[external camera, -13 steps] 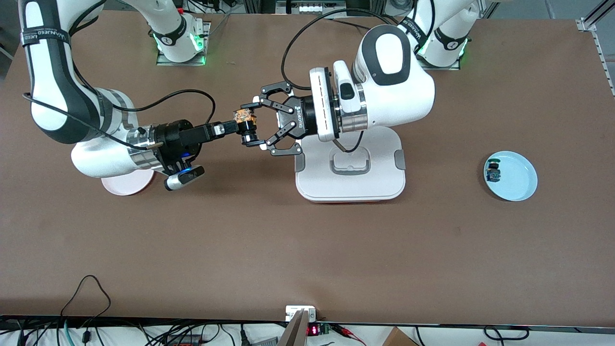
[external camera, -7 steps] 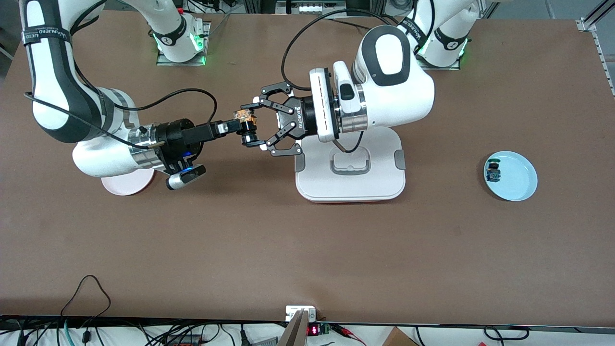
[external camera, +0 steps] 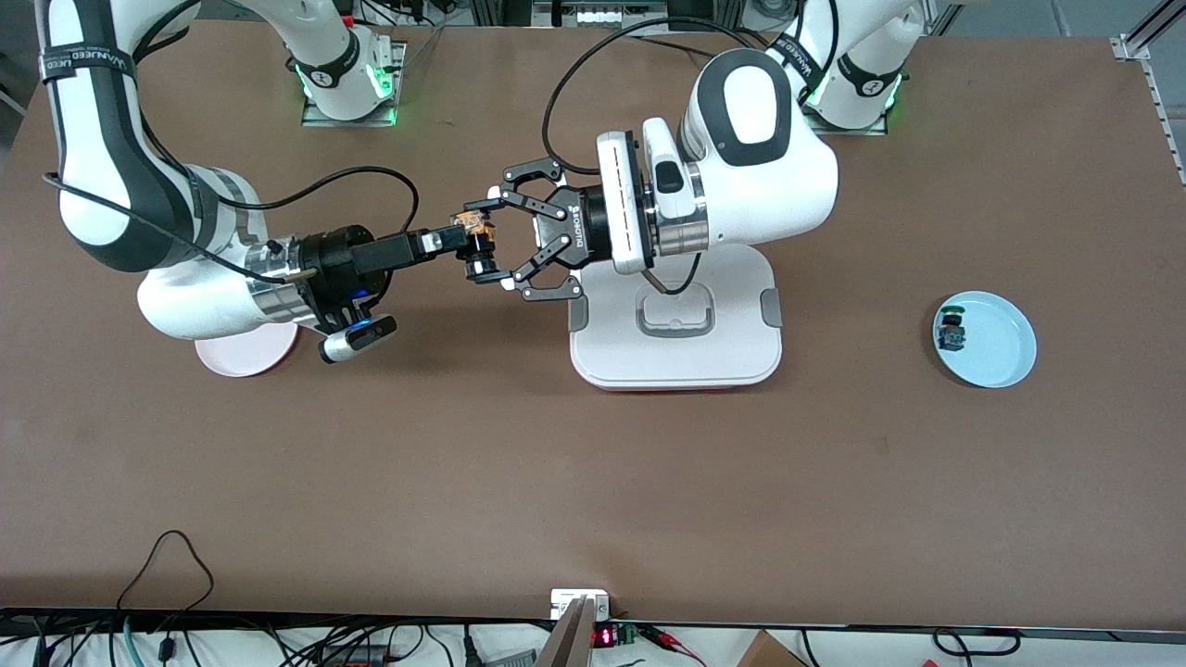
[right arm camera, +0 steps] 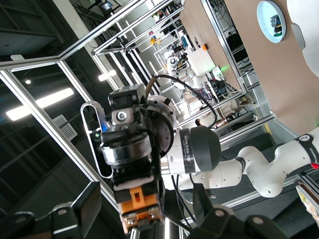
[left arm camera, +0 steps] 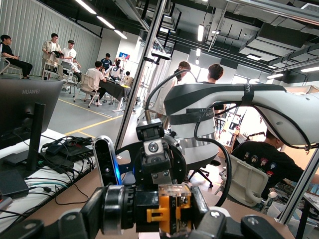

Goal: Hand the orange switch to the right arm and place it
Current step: 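Close the right gripper on the orange switch beside the left gripper, then open the left gripper and withdraw it while the right gripper pulls back, then lower the orange switch onto the white plate with the right gripper, then open the right gripper and lift it away from the plate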

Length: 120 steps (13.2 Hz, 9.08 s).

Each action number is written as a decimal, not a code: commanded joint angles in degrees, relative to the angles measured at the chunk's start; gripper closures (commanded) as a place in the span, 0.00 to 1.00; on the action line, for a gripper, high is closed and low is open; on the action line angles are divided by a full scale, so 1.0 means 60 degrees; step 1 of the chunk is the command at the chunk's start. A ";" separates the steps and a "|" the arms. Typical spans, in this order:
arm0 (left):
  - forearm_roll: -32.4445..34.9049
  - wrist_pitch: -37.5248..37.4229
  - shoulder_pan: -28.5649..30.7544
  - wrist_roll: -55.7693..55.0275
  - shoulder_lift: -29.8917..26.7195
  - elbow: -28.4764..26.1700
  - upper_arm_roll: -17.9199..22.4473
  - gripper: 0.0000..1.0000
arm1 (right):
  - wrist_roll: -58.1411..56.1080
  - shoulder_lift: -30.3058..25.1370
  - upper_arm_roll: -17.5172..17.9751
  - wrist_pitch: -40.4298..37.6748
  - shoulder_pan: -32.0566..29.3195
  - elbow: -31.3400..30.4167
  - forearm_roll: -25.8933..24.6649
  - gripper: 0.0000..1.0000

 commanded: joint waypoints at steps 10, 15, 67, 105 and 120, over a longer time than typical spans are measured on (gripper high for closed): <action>-0.0214 0.0031 -0.0071 -0.0101 0.0053 0.0205 0.0069 0.83 | -0.0044 -0.0051 -0.0055 -0.0107 -0.0007 0.0163 0.0175 0.93; -0.0215 0.0031 -0.0027 -0.0936 0.0038 0.0205 0.0069 0.00 | -0.0059 -0.0036 -0.0055 -0.0121 0.0008 0.0163 0.0160 0.93; 1.5005 -0.8698 0.3665 -1.6272 -0.5544 -0.2755 0.4141 0.00 | -1.2778 -0.0844 -0.0392 0.8706 -0.3259 -0.4656 -1.8707 0.94; 1.5664 -0.9183 0.3987 -1.6756 -0.4341 -0.1026 0.4053 0.00 | -0.8240 -0.0667 -0.0274 0.1115 -0.2133 0.1697 -1.5559 0.00; 1.5561 -0.9197 0.4046 -1.6756 -0.4356 -0.1026 0.4082 0.00 | -0.0519 -0.1105 -0.0333 -0.0693 -0.1062 0.3136 -1.7477 0.00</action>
